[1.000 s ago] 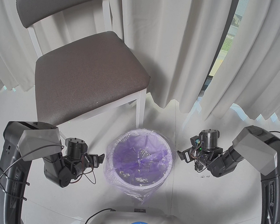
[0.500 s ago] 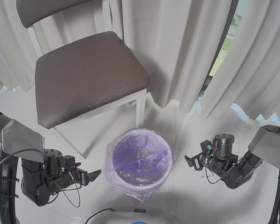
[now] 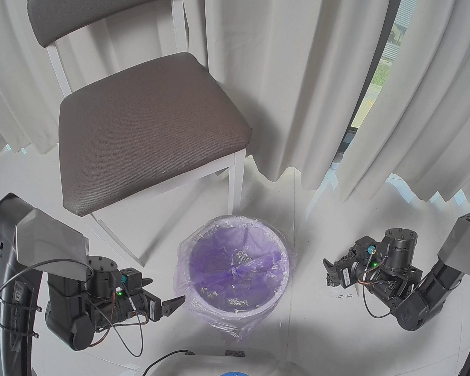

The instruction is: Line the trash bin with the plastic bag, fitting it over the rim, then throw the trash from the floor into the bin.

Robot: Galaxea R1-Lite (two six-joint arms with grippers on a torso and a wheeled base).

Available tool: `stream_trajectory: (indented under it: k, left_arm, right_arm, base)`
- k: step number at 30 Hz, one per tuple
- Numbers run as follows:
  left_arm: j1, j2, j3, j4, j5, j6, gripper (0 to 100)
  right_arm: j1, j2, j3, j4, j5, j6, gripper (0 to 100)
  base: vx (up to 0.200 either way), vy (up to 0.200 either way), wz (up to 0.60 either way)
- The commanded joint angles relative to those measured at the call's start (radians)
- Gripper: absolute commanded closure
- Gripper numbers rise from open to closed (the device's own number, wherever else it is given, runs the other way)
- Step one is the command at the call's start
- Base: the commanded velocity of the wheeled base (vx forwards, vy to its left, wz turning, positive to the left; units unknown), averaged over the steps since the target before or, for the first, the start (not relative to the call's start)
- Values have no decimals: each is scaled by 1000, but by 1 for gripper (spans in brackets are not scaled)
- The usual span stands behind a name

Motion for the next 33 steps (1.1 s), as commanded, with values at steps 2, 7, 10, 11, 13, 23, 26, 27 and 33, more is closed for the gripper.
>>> stream_trajectory:
  k: [2,7,10,11,13,23,26,27,33]
  left_arm:
    - [-4,116,-136,30,4,10,0]
    - [28,143,-242,174,-9,78,0]
    - [34,160,-304,205,-12,87,0]
    - [33,169,-342,232,-12,87,0]
    - [31,168,-397,300,-12,85,0]
    - [31,165,-596,576,60,107,0]
    - [40,139,-523,582,60,176,0]
    - [50,122,-483,567,59,190,0]
    - [71,-2,-198,330,44,188,0]
  right_arm:
    - [-64,-24,29,-21,15,1,0]
    - [-98,-22,28,-28,45,3,0]
    - [-107,-16,28,-34,54,4,0]
    - [-109,-13,25,-42,57,8,0]
    - [-113,-6,18,-54,57,6,0]
    - [-115,76,-8,-67,58,3,0]
    - [-115,85,-9,-68,60,4,0]
    - [-115,86,-8,-71,60,11,0]
    - [-116,102,38,-212,94,41,0]
  base:
    - [0,0,0]
    - [0,0,0]
    - [0,0,0]
    - [0,0,0]
    - [0,0,0]
    - [0,0,0]
    - [0,0,0]
    - [0,0,0]
    - [0,0,0]
